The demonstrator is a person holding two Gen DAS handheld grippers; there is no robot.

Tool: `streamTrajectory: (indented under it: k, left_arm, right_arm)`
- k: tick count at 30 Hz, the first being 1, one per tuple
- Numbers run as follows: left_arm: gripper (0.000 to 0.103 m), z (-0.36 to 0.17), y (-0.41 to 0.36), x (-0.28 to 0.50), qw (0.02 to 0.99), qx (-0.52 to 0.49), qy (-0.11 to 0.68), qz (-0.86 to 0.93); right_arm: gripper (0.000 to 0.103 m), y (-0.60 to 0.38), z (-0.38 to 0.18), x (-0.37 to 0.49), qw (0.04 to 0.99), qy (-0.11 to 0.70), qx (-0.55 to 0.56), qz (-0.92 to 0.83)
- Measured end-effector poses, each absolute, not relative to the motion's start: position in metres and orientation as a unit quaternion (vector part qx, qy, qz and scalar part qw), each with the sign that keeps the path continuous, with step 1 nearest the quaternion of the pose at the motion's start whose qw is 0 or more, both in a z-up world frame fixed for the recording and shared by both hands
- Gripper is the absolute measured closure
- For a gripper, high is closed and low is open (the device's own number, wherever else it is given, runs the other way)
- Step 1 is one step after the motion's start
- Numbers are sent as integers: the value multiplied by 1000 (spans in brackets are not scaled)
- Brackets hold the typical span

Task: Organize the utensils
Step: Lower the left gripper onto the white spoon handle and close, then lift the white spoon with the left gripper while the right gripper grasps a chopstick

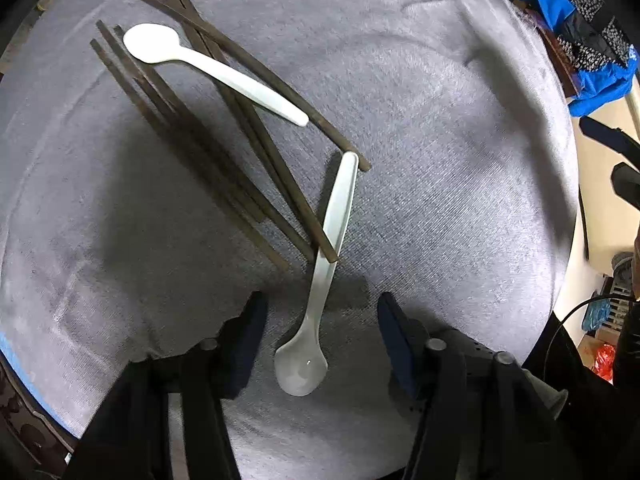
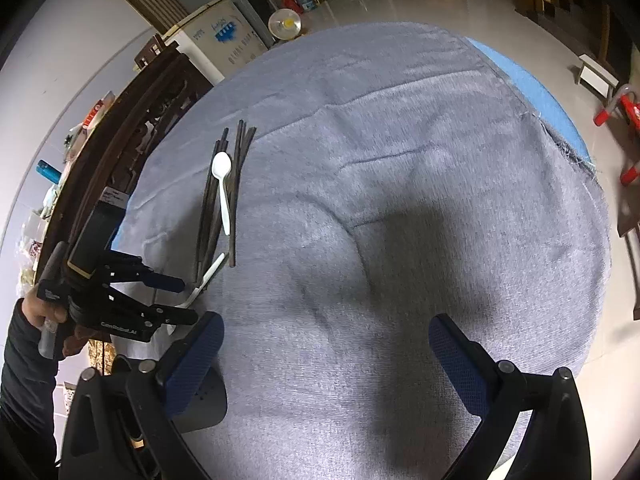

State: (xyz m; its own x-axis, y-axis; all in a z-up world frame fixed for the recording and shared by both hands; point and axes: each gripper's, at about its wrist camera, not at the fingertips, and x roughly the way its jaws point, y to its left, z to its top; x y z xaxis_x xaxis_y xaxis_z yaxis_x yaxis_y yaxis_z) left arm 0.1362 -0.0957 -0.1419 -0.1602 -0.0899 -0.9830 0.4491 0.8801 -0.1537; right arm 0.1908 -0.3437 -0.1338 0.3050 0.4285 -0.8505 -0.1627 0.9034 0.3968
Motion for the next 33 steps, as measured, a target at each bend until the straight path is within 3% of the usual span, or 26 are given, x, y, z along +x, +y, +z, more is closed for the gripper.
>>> streamTrajectory:
  k: [2,4,5,12,25,26,28,29,33]
  left_arm:
    - [68,-146,-103,138,634,142,732,-203]
    - [93,-148,-107,141,631,144,737,-196]
    - [95,-150,-105,144,629,137,742,-190]
    - [95,-155,-95,142,626,110,747,-192]
    - [95,-168,-26,138,665,-87,736,-91]
    - [93,-169,-27,142,669,-103,731,-88]
    - [70,-171,-30,147,667,-116,732,-83]
    - [66,-170,-30,147,670,-118,730,-72]
    - [63,-172,-38,159,672,-125,727,-61]
  right_arm:
    - [0,-344,-134,191,799,560,119,184]
    - [0,-345,-133,191,799,560,120,182]
    - [0,-345,-133,191,799,560,121,182]
    - [0,-348,-136,190,797,564,121,179]
    - [0,-338,-142,195,790,570,126,186]
    - [0,-336,-142,196,790,570,124,187]
    - [0,-332,-141,197,790,569,123,190]
    - [0,-331,-141,197,790,570,122,191]
    - [0,-331,-142,197,789,571,123,190]
